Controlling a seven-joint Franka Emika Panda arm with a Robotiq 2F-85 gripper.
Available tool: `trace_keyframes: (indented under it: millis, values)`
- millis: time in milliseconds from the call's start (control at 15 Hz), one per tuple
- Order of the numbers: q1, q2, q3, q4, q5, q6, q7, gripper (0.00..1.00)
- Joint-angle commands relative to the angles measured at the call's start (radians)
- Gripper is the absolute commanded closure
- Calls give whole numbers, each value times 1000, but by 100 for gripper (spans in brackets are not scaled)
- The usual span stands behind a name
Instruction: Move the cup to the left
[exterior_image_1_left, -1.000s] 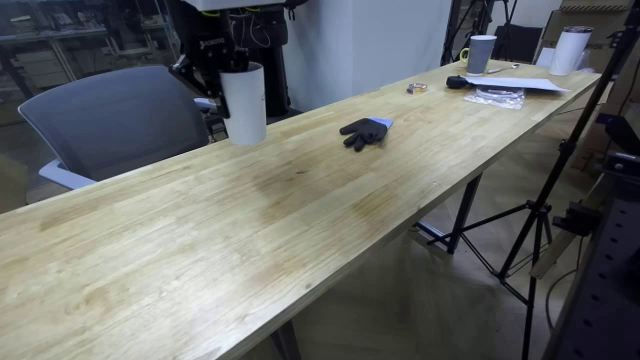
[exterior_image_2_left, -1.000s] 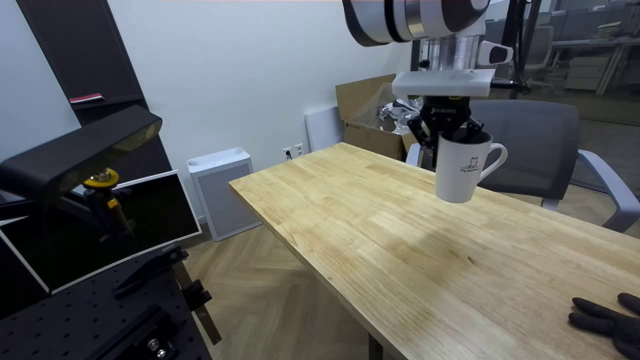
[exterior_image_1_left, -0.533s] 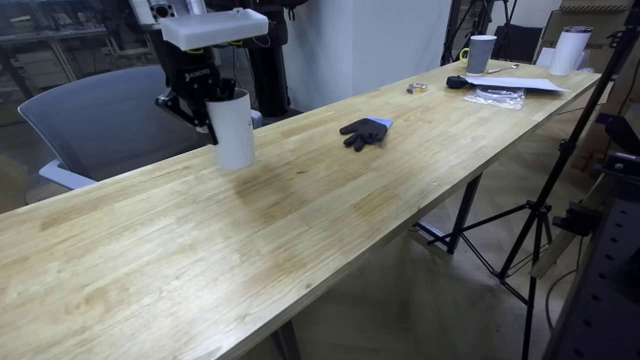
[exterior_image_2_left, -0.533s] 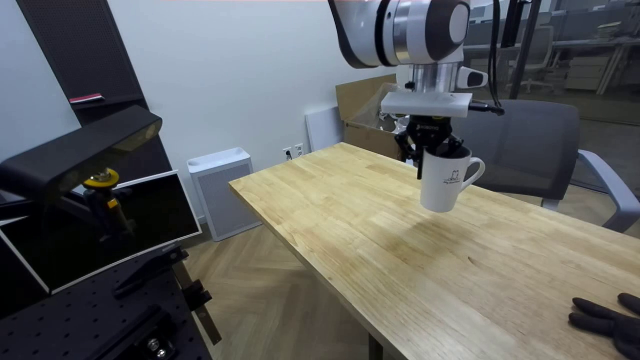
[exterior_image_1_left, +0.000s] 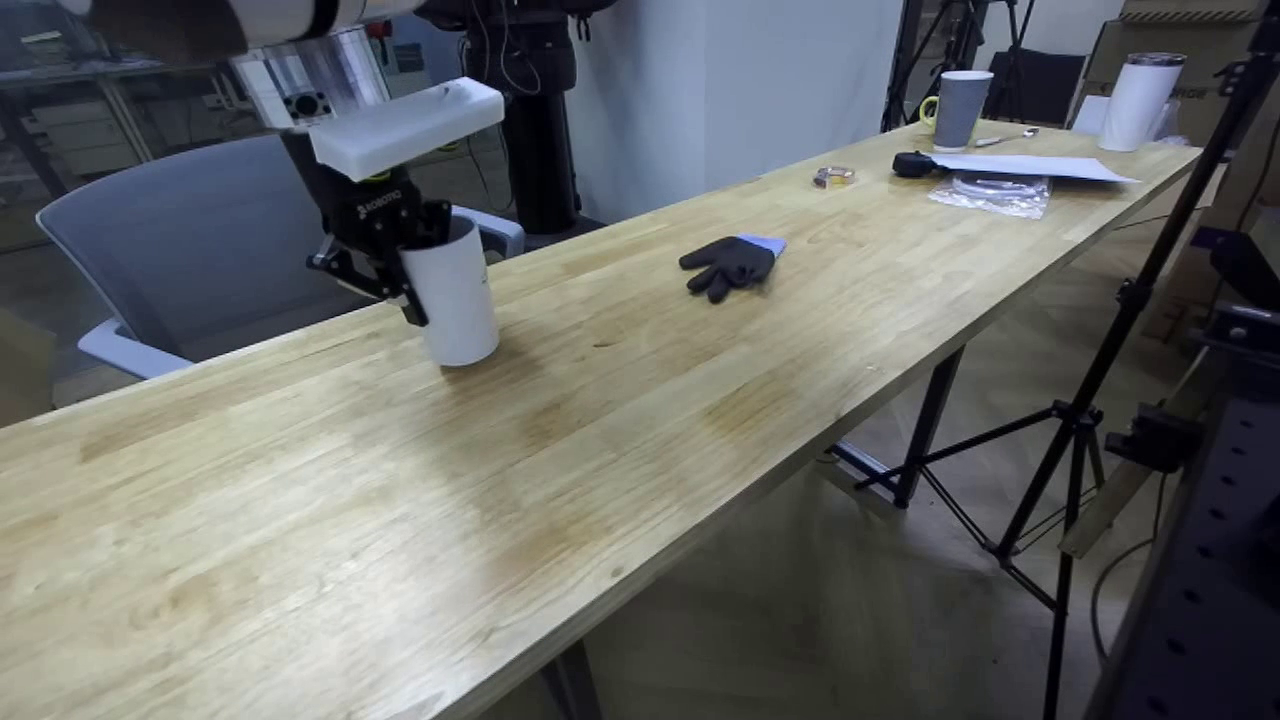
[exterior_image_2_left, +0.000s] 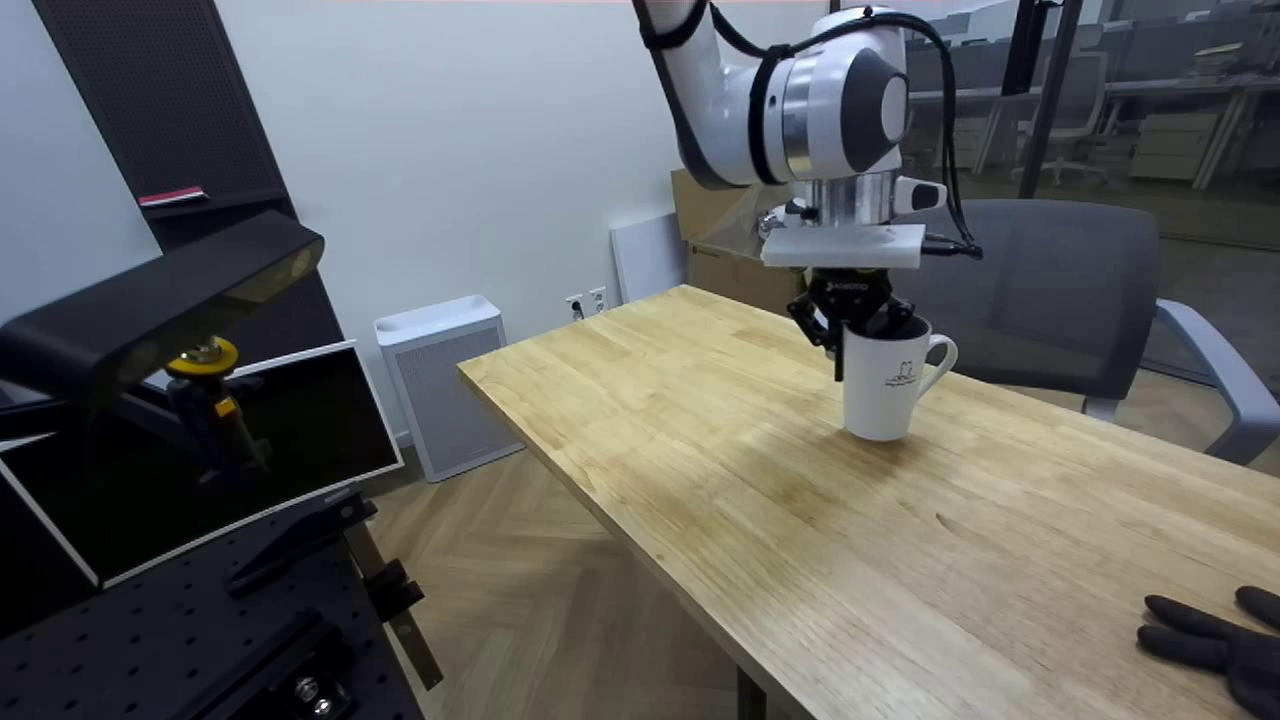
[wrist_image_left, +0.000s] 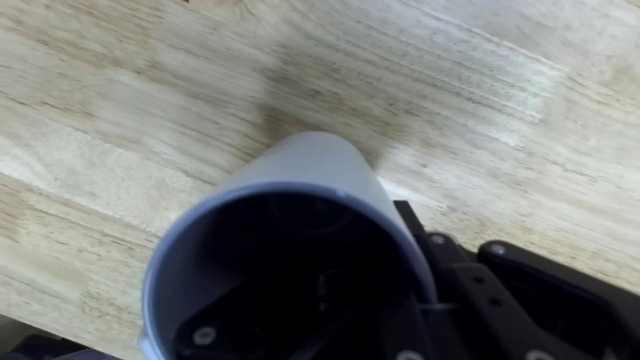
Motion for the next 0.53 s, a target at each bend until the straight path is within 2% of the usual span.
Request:
trace_keyframes:
  millis: [0,467]
  values:
    - [32,37,-34,73,-43,-29,57,98]
    - [30,61,-34,101,-36,-44,54,98]
